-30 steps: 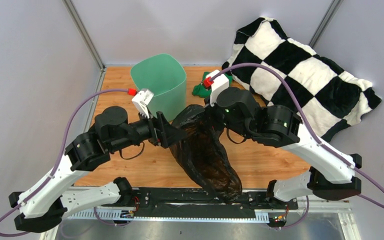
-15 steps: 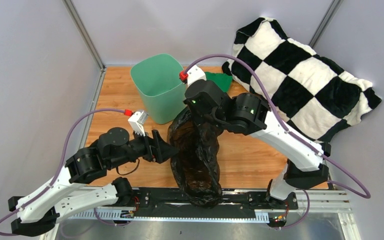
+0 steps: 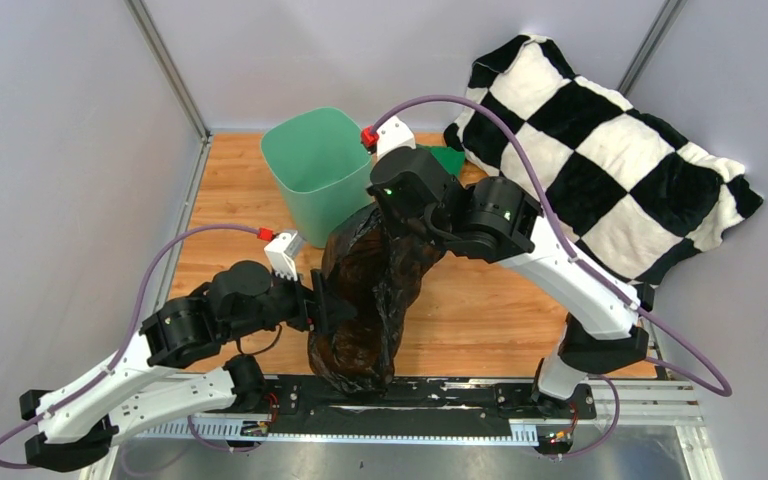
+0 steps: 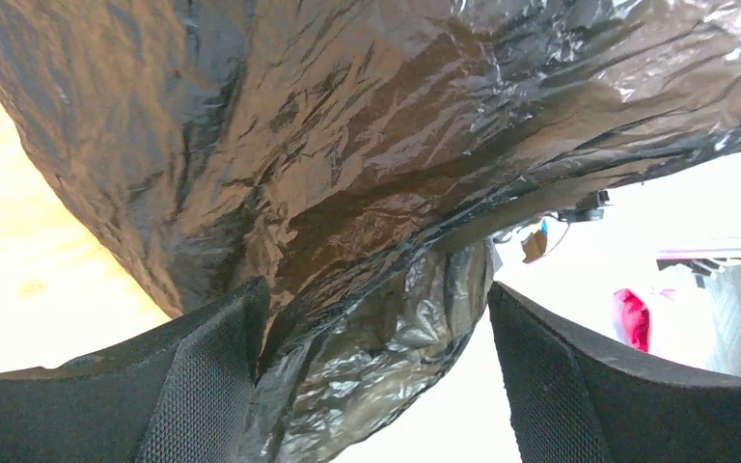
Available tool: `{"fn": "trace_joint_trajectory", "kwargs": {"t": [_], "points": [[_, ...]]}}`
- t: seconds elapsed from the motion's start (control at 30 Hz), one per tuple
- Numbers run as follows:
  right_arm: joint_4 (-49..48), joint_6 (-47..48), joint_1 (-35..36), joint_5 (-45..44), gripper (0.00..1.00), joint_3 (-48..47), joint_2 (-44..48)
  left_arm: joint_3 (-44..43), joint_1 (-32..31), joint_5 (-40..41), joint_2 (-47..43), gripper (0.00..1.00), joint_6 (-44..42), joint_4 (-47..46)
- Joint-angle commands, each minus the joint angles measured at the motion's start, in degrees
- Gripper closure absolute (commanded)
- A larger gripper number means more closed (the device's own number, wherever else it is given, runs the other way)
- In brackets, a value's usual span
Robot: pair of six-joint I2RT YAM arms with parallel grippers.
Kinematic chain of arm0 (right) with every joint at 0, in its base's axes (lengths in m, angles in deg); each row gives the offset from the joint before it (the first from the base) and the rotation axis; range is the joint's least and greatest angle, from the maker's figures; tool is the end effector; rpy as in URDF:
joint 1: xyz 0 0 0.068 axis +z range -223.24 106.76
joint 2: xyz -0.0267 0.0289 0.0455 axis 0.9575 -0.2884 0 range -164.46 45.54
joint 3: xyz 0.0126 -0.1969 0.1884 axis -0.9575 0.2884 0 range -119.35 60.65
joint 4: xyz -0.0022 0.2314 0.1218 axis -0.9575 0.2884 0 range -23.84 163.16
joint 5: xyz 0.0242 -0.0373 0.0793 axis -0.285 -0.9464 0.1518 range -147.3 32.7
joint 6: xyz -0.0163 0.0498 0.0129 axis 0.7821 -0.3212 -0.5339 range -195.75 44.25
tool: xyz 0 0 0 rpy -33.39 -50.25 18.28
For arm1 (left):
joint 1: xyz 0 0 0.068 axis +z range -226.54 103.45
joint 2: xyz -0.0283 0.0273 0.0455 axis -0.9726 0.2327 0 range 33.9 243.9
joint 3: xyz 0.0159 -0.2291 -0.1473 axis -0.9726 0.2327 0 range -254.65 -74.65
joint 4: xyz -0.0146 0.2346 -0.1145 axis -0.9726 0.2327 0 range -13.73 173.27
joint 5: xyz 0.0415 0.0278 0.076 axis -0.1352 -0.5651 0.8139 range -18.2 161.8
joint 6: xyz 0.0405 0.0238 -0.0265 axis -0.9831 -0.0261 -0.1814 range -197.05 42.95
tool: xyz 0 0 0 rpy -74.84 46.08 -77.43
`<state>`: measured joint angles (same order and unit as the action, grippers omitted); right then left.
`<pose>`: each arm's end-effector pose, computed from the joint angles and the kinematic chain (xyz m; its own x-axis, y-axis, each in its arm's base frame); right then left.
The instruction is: Put the trash bags into the trash bin
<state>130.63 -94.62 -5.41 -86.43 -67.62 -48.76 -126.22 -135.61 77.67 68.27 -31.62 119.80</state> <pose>0.1293 0.2712 0.5100 -0.3917 -0.2125 -0.8952 -0.5537 0.8315 0.0449 0.0630 -0.0980 0.3437 -0.7343 -0.1533 -0.6613 0.4033 0.6850 -0.6067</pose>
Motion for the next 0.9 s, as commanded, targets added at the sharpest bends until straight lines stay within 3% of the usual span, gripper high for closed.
{"fn": "trace_joint_trajectory", "kwargs": {"t": [0.0, 0.1, 0.2, 0.3, 0.4, 0.67, 0.87], "points": [[1.4, 0.3, -0.6, -1.8, 1.0, -3.5, -1.1, 1.8, -0.5, 3.6, 0.3, 0.17, -1.5, 1.8], [1.5, 0.6, -0.6, -2.3, 1.0, -3.4, -0.2, 1.9, -0.5, 10.6, 1.0, 0.25, -2.2, 3.9], [1.0, 1.3, -0.6, -2.7, 1.0, -1.2, 2.1, 0.1, -0.5, 13.9, 1.3, 0.43, -3.2, 4.0], [-1.0, 2.9, -0.6, -1.4, 1.0, 0.5, 4.5, -5.1, -0.5, 15.5, 3.6, 0.77, -7.3, 4.0], [-4.9, 6.3, -0.6, 1.3, 1.0, 1.6, 6.8, -12.2, -0.5, 15.9, 6.1, 0.97, -11.9, 3.6], [-17.0, 17.8, -0.6, 5.1, 1.0, -4.6, 8.4, -32.0, -0.5, 13.2, 12.0, 1.0, -23.8, -4.3], [-35.3, 25.2, -0.6, 4.9, 1.0, -3.9, 8.8, -42.7, -0.5, 22.0, 18.3, 1.0, -33.4, -13.7]]}}
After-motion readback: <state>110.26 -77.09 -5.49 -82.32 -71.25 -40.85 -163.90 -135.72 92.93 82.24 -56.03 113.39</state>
